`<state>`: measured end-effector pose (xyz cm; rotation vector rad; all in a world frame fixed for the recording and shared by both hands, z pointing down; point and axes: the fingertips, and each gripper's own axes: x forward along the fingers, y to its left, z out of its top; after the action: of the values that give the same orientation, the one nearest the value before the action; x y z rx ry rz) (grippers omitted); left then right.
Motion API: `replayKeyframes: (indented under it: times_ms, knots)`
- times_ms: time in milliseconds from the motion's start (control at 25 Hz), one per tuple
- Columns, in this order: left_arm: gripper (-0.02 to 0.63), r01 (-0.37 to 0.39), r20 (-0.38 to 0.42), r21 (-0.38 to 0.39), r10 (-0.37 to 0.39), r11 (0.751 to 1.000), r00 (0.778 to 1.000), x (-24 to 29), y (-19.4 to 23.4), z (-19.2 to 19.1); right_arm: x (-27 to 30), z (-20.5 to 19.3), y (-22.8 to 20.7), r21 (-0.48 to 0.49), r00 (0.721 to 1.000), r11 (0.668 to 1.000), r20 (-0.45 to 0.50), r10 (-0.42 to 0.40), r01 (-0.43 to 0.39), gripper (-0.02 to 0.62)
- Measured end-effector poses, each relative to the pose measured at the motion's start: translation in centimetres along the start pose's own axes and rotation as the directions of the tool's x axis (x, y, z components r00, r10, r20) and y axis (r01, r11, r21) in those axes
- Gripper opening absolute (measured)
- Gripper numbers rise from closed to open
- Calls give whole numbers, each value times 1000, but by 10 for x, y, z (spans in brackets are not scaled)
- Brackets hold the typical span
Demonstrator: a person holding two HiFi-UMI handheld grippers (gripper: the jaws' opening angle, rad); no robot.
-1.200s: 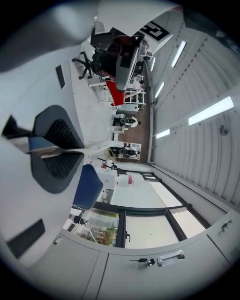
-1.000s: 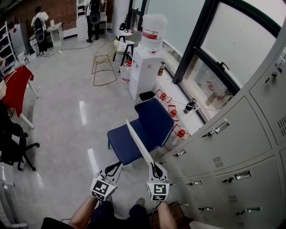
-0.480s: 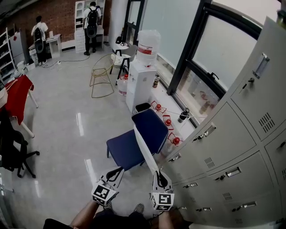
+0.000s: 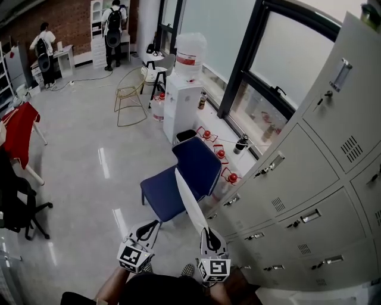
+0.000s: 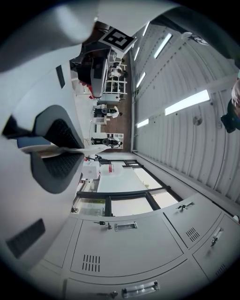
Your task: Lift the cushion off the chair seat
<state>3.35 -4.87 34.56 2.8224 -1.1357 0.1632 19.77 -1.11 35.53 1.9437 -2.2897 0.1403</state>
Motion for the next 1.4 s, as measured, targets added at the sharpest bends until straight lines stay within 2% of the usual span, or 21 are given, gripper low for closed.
replayKeyframes:
  times_ms: [1400]
  knots:
    - [22, 13, 0, 14, -13, 1000, 1000, -2, 0, 2, -1, 7, 9, 29, 999, 999, 25, 20, -21, 41]
